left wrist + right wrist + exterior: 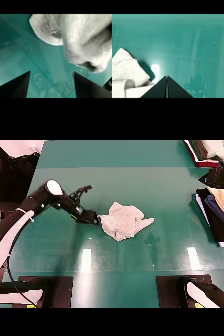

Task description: Fold the shirts.

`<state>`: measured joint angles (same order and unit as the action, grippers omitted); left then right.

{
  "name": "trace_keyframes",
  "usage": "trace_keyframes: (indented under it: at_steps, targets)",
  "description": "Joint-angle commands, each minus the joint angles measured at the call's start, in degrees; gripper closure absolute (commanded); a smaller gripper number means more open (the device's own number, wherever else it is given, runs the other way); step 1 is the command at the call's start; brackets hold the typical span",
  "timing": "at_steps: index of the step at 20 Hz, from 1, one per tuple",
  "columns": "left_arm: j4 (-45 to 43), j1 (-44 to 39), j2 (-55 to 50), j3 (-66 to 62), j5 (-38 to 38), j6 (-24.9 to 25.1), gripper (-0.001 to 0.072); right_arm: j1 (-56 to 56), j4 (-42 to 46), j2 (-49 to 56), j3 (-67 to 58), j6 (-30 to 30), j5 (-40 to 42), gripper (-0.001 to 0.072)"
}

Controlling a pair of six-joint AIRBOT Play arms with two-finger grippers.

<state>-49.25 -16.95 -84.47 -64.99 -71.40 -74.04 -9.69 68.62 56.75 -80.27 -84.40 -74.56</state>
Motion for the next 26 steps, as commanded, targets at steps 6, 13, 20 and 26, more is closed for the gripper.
trace_keyframes:
  at_steps: [6,13,20,26]
  targets:
    - [8.3,0.3,0.3,11.1,14.2,5.0,0.0103,0.1,-0.1,0.0,0.0,0.0,-0.2,0.0693]
    - [9.0,-8.1,-1.5,11.1,24.8,3.7,0.0103,0.1,-0.1,0.0,0.0,0.0,-0.7,0.0693]
    - [8.9,-9.4,-2.0,10.2,26.7,0.5,0.0677,0.1,-0.1,0.0,0.0,0.0,-2.1,0.0693]
    - [-0.6,-9.0,2.0,2.1,18.1,-0.3,0.0685,5.6,-0.1,0.0,2.7,0.0,-3.3,0.0693]
